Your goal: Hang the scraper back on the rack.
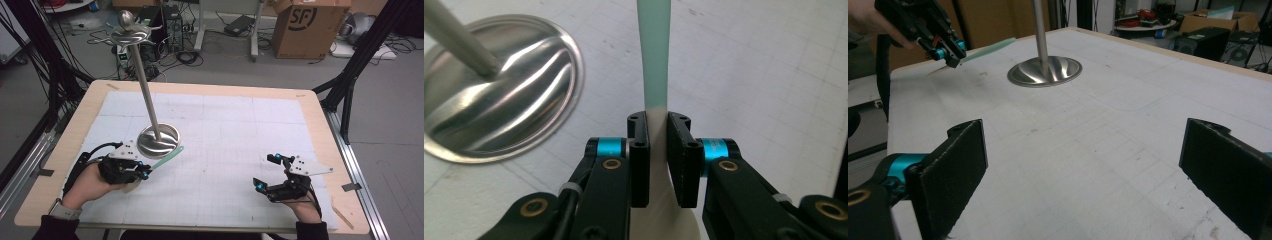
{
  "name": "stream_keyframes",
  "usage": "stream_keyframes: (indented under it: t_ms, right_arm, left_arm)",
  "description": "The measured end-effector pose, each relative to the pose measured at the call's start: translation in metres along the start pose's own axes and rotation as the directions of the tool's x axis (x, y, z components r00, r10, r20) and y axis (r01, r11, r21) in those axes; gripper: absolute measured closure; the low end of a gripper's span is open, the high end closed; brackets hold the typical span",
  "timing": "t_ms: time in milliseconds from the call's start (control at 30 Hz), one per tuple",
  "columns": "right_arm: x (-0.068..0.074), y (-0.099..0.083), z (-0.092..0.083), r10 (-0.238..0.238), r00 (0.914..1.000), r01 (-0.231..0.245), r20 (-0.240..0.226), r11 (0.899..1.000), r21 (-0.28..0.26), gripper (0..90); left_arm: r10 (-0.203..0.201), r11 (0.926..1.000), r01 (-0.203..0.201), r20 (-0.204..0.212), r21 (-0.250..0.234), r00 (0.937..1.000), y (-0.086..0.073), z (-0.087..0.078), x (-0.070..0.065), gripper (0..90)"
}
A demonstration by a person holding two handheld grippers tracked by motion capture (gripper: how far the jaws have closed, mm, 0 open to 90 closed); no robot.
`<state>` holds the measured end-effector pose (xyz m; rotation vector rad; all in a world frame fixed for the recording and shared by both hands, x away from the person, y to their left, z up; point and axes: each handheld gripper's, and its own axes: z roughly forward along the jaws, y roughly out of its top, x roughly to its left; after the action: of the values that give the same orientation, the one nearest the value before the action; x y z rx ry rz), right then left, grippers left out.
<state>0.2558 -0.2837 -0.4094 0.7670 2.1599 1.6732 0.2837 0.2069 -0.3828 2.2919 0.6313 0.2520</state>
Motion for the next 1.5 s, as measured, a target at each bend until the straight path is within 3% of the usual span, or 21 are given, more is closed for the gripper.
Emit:
stream_keyframes:
  t_ms: [167, 267, 333, 433, 567, 833, 933, 1067, 1300, 1367, 1400, 1467, 1500]
  right_arm:
    - [0.000, 0.000, 0.000, -0.002, 1.0000, 0.002, 0.000, 1.000, 0.000, 3.9]
    - [0.000, 0.000, 0.001, -0.004, 1.0000, 0.004, -0.002, 1.000, 0.004, 3.9]
    - [0.000, 0.000, 0.001, -0.004, 1.0000, 0.004, -0.001, 1.000, 0.003, 3.9]
    - [0.000, 0.000, 0.001, -0.005, 1.0000, 0.005, 0.001, 1.000, 0.000, 3.9]
    - [0.000, -0.001, 0.001, -0.005, 1.0000, 0.005, 0.001, 1.000, 0.006, 3.9]
    - [0.000, -0.001, 0.002, -0.006, 1.0000, 0.006, 0.000, 1.000, 0.008, 3.9]
    - [0.000, -0.001, 0.002, -0.007, 1.0000, 0.007, 0.003, 1.000, 0.005, 3.9]
    - [0.000, 0.000, 0.001, -0.007, 1.0000, 0.007, 0.004, 1.000, 0.004, 3.9]
    - [0.000, 0.000, 0.001, -0.006, 1.0000, 0.006, 0.003, 1.000, 0.005, 3.9]
    - [0.000, 0.000, 0.001, -0.008, 1.0000, 0.008, 0.004, 1.000, 0.000, 3.9]
    - [0.000, 0.000, 0.001, -0.006, 1.0000, 0.006, 0.004, 1.000, -0.001, 3.9]
    - [0.000, 0.000, 0.000, -0.002, 1.0000, 0.002, 0.006, 1.000, 0.000, 3.9]
    - [0.000, 0.000, 0.000, -0.002, 1.0000, 0.002, 0.006, 1.000, 0.000, 3.9]
  left_arm:
    - [-0.041, 0.9954, 0.040, -0.015, -0.087, 0.9990, -0.007, -0.009, 0.005, 80.3]
    - [-0.072, 0.9852, 0.066, -0.032, -0.159, 0.9969, -0.010, -0.017, 0.008, 80.3]
    - [-0.080, 0.9816, 0.071, -0.046, -0.178, 0.9957, -0.010, -0.020, 0.008, 80.4]
    - [-0.126, 0.9638, 0.103, -0.081, -0.246, 0.9887, -0.011, -0.027, 0.013, 80.3]
    - [-0.154, 0.9377, 0.113, -0.102, -0.328, 0.9828, -0.013, -0.037, 0.019, 80.3]
    - [-0.195, 0.9004, 0.134, -0.109, -0.414, 0.9748, -0.012, -0.059, 0.027, 80.4]
    - [-0.200, 0.8891, 0.132, -0.113, -0.438, 0.9734, -0.009, -0.070, 0.031, 80.4]
    - [-0.205, 0.8679, 0.123, -0.121, -0.481, 0.9712, -0.005, -0.085, 0.037, 80.4]
    - [-0.222, 0.8201, 0.108, -0.138, -0.562, 0.9653, -0.002, -0.109, 0.049, 80.3]
    - [-0.229, 0.8215, 0.104, -0.157, -0.561, 0.9607, -0.003, -0.112, 0.053, 80.3]
    - [-0.234, 0.8186, 0.108, -0.156, -0.564, 0.9596, -0.003, -0.114, 0.055, 80.3]
    - [-0.237, 0.8092, 0.107, -0.154, -0.578, 0.9593, -0.003, -0.118, 0.057, 80.3]
    - [-0.240, 0.8012, 0.107, -0.153, -0.589, 0.9586, -0.003, -0.120, 0.058, 80.3]
